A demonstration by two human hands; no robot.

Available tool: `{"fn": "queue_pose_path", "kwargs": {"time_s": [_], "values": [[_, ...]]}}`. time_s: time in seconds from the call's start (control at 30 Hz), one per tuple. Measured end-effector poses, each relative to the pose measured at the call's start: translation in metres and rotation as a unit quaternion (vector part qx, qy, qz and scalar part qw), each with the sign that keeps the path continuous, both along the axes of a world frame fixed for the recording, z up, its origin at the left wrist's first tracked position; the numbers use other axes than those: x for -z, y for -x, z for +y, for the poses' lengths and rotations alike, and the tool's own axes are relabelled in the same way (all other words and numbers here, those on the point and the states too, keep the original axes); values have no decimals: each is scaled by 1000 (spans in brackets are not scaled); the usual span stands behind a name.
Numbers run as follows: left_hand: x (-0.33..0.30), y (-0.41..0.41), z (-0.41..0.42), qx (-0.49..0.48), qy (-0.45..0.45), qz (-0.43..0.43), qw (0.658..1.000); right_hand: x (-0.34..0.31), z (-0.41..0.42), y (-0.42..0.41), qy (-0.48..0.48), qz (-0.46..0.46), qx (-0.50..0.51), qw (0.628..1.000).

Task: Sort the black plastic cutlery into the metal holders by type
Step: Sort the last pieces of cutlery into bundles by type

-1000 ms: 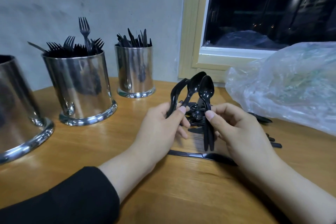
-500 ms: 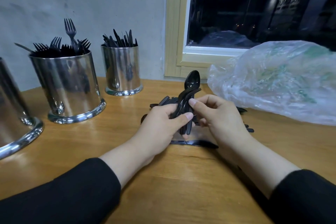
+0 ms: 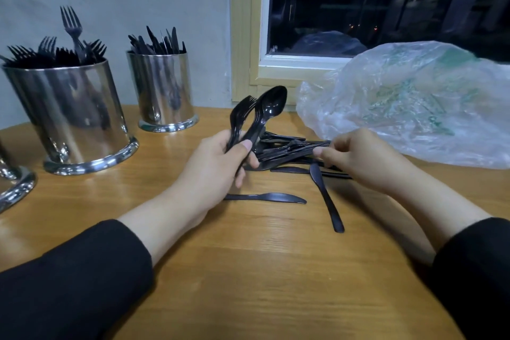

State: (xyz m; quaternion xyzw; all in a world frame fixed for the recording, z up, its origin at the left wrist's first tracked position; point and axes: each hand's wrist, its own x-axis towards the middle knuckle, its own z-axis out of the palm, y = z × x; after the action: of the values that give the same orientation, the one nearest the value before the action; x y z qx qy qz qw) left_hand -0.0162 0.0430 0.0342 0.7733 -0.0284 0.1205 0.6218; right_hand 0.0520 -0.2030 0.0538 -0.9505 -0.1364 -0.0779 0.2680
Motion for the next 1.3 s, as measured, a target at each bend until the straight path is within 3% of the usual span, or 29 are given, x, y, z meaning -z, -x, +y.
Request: {"fn": "queue_pose_path", "kwargs": {"time_s": [0.23, 0.6, 0.67, 0.77, 0.93, 1.13, 1.3], "values": [[2, 0, -2, -11, -12, 5, 1000, -5, 4, 14, 149, 110, -6, 983], [6, -1, -1, -13, 17, -6, 1000, -2, 15, 17, 93, 141, -8, 986], [5, 1, -1, -3, 51, 2, 999, 0, 15, 17, 47, 123, -23, 991], [4, 3, -3, 4, 82, 9, 997, -1, 16, 19, -133, 68, -47, 988], [4, 4, -6, 11, 74, 6, 997, 0, 24, 22, -402, 73, -85, 909], [5, 6, -11, 16, 90, 30, 995, 8, 45, 30, -497, 96, -135, 852], [2, 9, -10, 18, 123, 34, 992, 9, 49, 34, -511, 109, -139, 841]]}}
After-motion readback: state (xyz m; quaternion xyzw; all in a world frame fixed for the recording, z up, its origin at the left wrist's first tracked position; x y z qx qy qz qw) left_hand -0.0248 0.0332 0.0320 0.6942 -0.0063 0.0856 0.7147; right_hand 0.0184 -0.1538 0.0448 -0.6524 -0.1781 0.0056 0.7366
